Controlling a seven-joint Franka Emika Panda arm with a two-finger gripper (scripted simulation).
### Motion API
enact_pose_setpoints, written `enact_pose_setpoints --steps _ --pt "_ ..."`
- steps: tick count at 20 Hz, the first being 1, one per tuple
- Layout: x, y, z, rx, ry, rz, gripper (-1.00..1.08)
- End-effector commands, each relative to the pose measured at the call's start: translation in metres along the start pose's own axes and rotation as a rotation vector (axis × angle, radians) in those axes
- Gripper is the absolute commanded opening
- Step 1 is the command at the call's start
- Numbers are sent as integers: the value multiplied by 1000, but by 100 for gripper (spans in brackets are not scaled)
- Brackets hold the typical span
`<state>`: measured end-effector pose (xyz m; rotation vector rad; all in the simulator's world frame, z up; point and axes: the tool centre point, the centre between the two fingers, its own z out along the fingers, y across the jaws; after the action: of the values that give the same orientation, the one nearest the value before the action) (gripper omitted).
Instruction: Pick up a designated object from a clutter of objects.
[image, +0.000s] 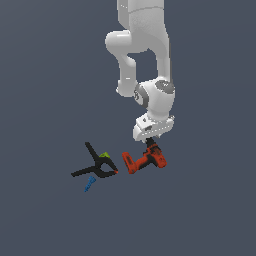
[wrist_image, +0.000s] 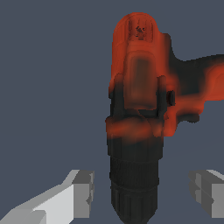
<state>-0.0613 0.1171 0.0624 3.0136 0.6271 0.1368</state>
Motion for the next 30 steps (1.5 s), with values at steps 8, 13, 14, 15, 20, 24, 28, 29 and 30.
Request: enact_pose_setpoints --steps 8,13,14,15,20,24,28,29,30 --pt "-1 0 16 0 1 -1 68" --pt "-1 -1 29 0 2 -2 68" --pt "-1 -1 30 0 2 -2 68" --pt "0 -1 31 0 2 -2 68" --pt "0 -1 31 0 2 -2 -100" --pt "0 -1 31 0 2 -2 -100" --pt "-1 0 30 0 2 -2 -100" --pt "-1 0 29 0 2 -2 -100" --pt "-1 0 28 0 2 -2 -100"
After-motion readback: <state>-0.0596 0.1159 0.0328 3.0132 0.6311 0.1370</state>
